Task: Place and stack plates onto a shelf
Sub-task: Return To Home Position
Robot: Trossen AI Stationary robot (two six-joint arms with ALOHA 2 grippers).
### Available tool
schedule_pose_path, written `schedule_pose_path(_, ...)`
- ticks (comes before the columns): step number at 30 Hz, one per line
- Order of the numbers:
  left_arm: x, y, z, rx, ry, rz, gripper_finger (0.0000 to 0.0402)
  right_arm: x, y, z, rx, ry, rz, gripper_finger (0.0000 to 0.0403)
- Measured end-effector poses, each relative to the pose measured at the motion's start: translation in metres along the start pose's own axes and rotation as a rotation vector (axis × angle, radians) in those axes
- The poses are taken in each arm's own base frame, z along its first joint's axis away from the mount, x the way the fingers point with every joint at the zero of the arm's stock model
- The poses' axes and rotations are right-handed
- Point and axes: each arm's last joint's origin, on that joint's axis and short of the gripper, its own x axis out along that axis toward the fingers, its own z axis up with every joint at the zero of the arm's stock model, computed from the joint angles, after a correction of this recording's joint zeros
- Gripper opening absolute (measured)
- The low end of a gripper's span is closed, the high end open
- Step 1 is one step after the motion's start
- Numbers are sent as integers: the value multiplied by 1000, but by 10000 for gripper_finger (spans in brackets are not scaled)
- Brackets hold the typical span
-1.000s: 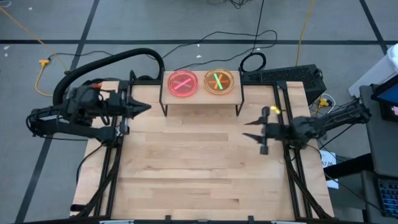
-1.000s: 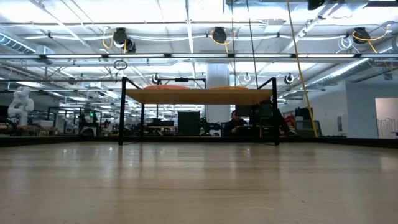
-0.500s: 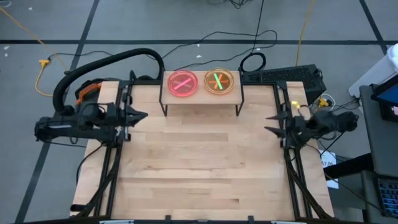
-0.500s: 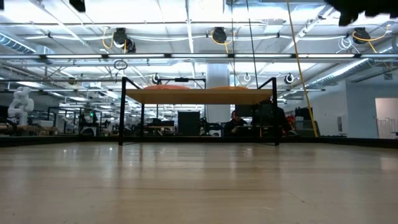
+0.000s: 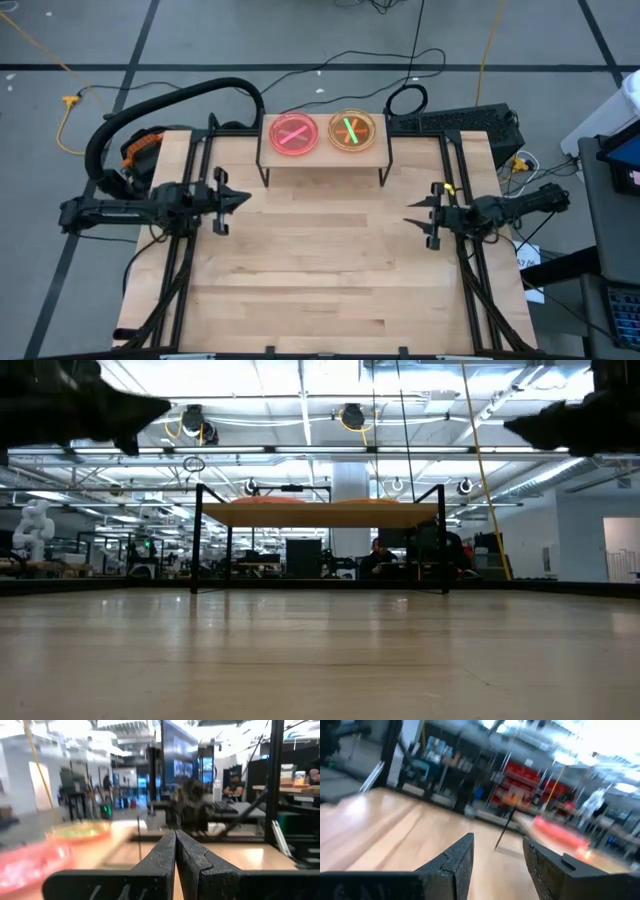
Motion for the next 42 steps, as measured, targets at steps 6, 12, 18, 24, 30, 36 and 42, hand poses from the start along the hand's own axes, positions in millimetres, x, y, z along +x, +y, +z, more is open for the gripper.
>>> schedule_pose_path(6,-2,-2,-14,-140,63,-14,15,0,-1,1,4,-3,-24,155)
schedule_pose_path(12,-2,-2,-13,-196,50,-18,15,0,-1,0,102,2,-21,155)
schedule_pose_path(18,-2,-2,-13,-199,52,-18,15,0,-1,0,158,3,-20,155)
schedule_pose_path(24,-2,-2,-13,-198,53,-18,15,0,-1,0,155,3,-20,155)
schedule_pose_path(30,-2,-2,-13,-197,53,-18,15,0,-1,0,155,3,-19,155)
schedule_pose_path(36,-2,-2,-13,-197,53,-18,15,0,-1,0,155,3,-19,155)
schedule_pose_path(42,-2,-2,-13,-197,53,-18,15,0,-1,0,155,3,-19,155)
